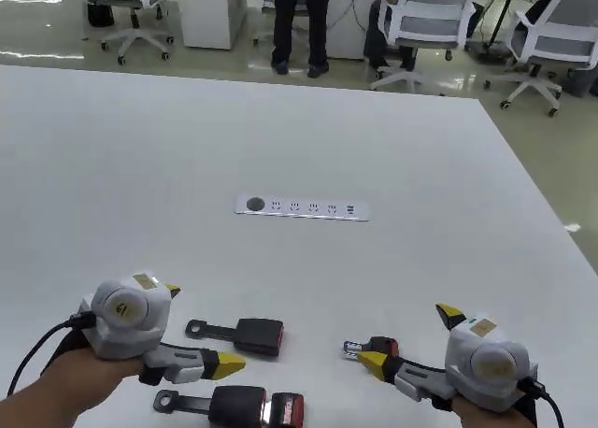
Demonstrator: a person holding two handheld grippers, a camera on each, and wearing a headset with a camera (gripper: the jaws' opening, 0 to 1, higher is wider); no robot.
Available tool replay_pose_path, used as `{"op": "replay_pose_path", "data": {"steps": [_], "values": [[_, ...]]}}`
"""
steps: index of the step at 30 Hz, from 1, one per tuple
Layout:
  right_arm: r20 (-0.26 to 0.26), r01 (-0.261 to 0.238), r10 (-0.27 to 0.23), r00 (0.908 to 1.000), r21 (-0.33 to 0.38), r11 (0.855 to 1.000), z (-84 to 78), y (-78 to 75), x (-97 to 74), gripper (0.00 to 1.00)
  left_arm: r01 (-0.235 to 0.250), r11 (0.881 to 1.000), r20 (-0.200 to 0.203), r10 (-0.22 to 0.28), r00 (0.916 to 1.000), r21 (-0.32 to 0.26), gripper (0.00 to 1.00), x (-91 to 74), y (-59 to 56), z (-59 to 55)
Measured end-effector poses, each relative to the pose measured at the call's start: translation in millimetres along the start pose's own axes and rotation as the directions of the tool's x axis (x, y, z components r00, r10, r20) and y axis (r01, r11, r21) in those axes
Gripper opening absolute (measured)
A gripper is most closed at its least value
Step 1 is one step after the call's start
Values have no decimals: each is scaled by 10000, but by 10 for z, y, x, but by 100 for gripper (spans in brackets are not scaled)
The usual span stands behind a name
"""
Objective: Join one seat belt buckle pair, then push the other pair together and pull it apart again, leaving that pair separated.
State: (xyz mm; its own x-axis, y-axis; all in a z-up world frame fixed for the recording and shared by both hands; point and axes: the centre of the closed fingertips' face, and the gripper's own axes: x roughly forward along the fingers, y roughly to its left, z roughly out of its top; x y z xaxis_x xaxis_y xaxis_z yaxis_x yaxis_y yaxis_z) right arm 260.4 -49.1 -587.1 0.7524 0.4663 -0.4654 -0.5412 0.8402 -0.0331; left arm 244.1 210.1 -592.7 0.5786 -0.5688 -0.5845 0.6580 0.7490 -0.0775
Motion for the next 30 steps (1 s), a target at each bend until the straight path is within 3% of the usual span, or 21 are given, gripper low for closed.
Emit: {"op": "replay_pose_path", "data": {"steps": [3, 4, 7, 16, 20, 24, 30], "values": [[91, 60, -60, 9999, 16, 10000, 4, 100, -95, 93, -62, 9999, 55, 62, 10000, -83, 100, -97, -12, -61], [147, 90, -91, 9999, 68, 9999, 6, 142, -135, 94, -105, 9997, 237, 111, 9997, -220, 100, -175, 24, -88], [198, 119, -120, 9997, 54, 9999, 20, 269, -264, 95, -98, 9991, 410, 114, 9991, -401, 100, -307, -77, -151], [395, 87, -93, 9992, 163, 9998, -53, 490, -505, 99, -240, 9972, 727, 292, 9969, -709, 100, -682, -144, -360], [511, 112, -121, 9986, 195, 9997, -41, 620, -621, 98, -296, 9967, 951, 368, 9948, -753, 100, -814, -275, -382], [600, 173, -178, 9980, 88, 9998, -47, 671, -701, 99, -377, 9964, 1145, 463, 9924, -758, 100, -947, -221, -441], [573, 194, -198, 9982, 71, 9998, -79, 750, -781, 99, -475, 9959, 1404, 579, 9884, -764, 100, -1102, -256, -476]]}}
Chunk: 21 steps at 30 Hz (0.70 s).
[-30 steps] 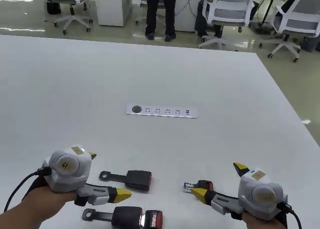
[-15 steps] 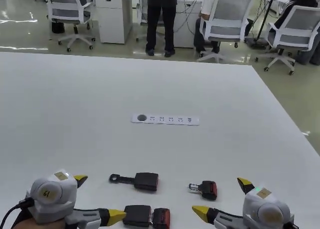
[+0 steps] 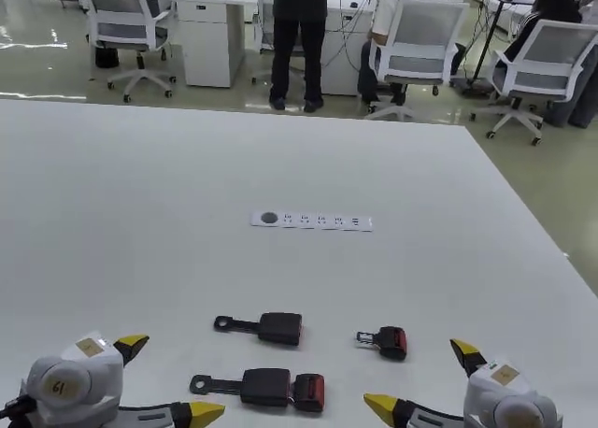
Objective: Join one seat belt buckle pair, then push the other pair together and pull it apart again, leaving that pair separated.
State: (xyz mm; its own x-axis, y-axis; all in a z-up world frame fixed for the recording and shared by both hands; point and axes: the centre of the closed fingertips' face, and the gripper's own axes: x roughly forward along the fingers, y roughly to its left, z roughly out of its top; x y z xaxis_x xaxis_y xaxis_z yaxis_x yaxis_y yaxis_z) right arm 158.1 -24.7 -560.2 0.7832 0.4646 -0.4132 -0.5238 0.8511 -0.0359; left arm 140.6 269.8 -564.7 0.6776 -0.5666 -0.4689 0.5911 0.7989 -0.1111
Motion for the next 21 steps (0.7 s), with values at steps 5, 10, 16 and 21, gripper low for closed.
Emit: {"op": "replay_pose_path", "data": {"steps": [5, 10, 16, 21], "values": [[-31, -44, 44, 10000, -135, 9999, -46, 82, -72, 99, -180, 9998, 208, 180, 9996, -33, 100, -114, 29, -13], [-67, 50, -51, 10000, -60, 10000, -89, 110, -149, 98, -398, 9990, 344, 406, 9986, -224, 100, -216, 80, -71], [-192, 159, -160, 9997, -43, 9999, -172, 118, -211, 98, -553, 9976, 321, 567, 9979, -416, 100, -277, 83, -92], [-251, 275, -275, 9993, 5, 9996, -220, 98, -259, 98, -708, 9963, 473, 731, 9962, -486, 100, -288, 128, -122]]}}
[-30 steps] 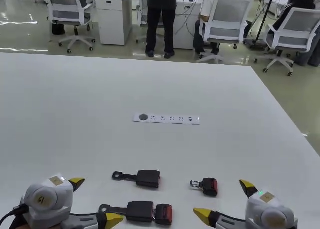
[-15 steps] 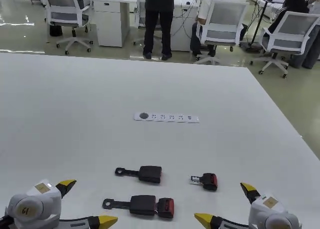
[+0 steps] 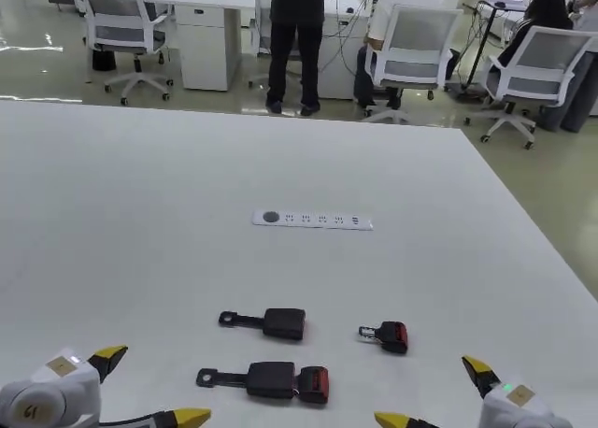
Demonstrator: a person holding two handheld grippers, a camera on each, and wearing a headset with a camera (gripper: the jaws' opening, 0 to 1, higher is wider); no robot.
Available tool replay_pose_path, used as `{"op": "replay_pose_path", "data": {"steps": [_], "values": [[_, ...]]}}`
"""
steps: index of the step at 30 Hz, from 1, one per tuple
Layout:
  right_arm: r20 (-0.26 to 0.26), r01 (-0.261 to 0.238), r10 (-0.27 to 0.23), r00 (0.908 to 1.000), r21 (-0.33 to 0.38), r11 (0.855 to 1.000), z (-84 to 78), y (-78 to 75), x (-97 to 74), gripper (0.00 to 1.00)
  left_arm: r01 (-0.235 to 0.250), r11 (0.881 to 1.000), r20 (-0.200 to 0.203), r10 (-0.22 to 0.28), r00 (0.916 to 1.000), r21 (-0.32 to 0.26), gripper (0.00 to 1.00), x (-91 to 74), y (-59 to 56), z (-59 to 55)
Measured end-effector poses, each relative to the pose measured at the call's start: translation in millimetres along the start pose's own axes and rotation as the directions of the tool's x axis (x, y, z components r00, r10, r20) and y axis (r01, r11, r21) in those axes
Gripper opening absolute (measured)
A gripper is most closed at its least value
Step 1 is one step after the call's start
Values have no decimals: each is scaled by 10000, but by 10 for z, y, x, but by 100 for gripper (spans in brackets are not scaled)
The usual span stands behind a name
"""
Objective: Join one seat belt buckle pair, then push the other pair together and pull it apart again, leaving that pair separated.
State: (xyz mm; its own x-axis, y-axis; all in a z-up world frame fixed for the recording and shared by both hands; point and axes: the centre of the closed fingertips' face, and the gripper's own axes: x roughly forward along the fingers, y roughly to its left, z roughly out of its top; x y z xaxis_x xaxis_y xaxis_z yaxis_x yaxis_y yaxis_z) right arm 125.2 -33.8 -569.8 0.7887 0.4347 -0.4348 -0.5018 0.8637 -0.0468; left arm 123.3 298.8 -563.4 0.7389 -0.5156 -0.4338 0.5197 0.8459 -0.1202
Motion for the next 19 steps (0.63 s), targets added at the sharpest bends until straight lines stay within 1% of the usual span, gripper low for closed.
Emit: {"op": "replay_pose_path", "data": {"steps": [3, 5, 7, 9, 11, 12, 13, 15, 17, 19], "values": [[38, 40, -40, 10000, 48, 10000, -2, 2, -25, 99, 10, 10000, 6, -9, 10000, -86, 100, -7, -1, -17], [11, 67, -67, 10000, 76, 9999, -11, 1, -44, 98, 57, 10000, 91, -57, 9999, 2, 100, -22, -7, -14], [-46, 21, -21, 10000, 120, 9999, -25, 12, -51, 98, -53, 10000, 68, 53, 10000, -11, 100, -30, 13, -14], [-55, 44, -44, 10000, 71, 10000, -31, 17, -63, 98, -85, 10000, 174, 85, 9998, -15, 100, -53, -5, 12], [-52, 49, -49, 10000, 53, 10000, -35, 17, -65, 98, -126, 9999, 155, 125, 9998, 39, 100, -64, 5, 8], [-103, 30, -30, 9999, 31, 10000, -46, 21, -64, 98, -66, 10000, 359, 64, 9993, 61, 100, -66, -23, 50], [-114, 6, -6, 9999, 22, 10000, -54, 24, -60, 98, -57, 10000, 436, 53, 9990, 73, 100, -70, -30, 63], [-163, -75, 76, 9998, 51, 10000, -63, 50, -61, 98, -161, 9999, 149, 160, 9998, 60, 100, -85, -1, 7], [-145, -50, 50, 9999, 1, 10000, -63, 60, -64, 98, -118, 9999, 212, 116, 9997, 103, 100, -78, -15, 14], [-170, -46, 47, 9998, 60, 10000, -66, 75, -67, 98, -68, 9997, 170, 64, 9998, 234, 100, -85, -41, 21]]}}
